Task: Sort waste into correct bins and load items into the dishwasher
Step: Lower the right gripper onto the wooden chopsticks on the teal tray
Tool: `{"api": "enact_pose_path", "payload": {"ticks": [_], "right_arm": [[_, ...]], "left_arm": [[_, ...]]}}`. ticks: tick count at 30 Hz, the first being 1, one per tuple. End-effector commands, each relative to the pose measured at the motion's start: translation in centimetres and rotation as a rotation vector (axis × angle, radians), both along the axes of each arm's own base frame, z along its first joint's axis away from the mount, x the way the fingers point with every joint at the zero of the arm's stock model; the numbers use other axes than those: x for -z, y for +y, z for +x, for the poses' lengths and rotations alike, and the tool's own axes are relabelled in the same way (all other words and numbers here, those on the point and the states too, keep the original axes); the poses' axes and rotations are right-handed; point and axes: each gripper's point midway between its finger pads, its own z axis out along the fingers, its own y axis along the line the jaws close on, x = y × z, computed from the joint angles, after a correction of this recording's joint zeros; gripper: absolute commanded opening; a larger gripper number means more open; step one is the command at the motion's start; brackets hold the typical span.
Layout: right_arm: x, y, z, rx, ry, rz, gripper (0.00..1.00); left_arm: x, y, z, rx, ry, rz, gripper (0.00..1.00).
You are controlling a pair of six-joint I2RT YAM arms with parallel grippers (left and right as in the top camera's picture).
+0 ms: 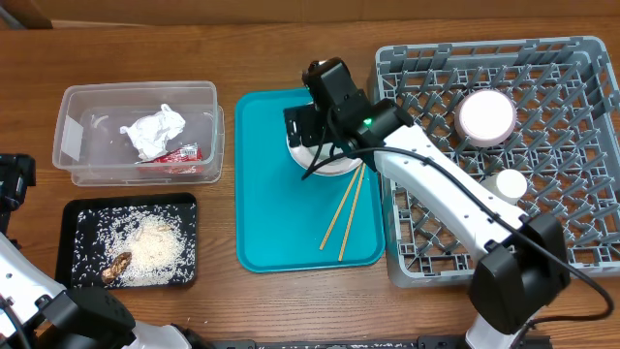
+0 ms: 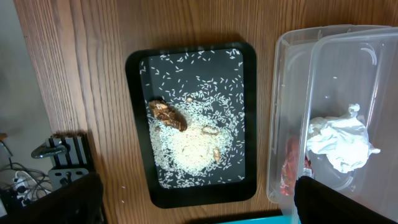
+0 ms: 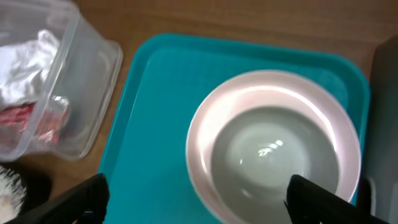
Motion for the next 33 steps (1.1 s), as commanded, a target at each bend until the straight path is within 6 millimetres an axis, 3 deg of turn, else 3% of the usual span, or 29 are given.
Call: {"api": "enact_pose_path", "payload": {"ticks": [1,5,15,19,26,29,33], "right_arm": [[1.4,-0.1,1.6,0.064,-0.011,-0.019,0.91],[3.2,0.1,1.6,0.096,0.034,-0.009,0.89],[2.9,3.1,-1.2,-0.005,0.106,0.056,0.88],[2.6,2.4,-2.5,0.066,0.170,0.071,0.83],[0.3,-0.2,-5.5,0.139,0.246,0.059,0.80],[0.1,-0.9,-7.4,0.127,0.306,0.036,0.82],[0.7,-0.2,-10.8,0.061,0.474,0.073,0.79]], "left_arm": [[-0.6,0.3,-0.2,-0.027,-0.011,0.021,1.00],[-0.6,0.3,-0.2,-0.027,-0.011,0.021,1.00],[-0.6,0.3,-0.2,-0.027,-0.011,0.021,1.00],[-0.6,0.3,-0.2,-0.027,-0.011,0.021,1.00],[-0.6,0.3,-0.2,-0.027,-0.011,0.021,1.00],[-0.6,0.3,-0.2,-0.027,-0.011,0.021,1.00],[-0.6,0.3,-0.2,-0.027,-0.011,0.021,1.00]]}}
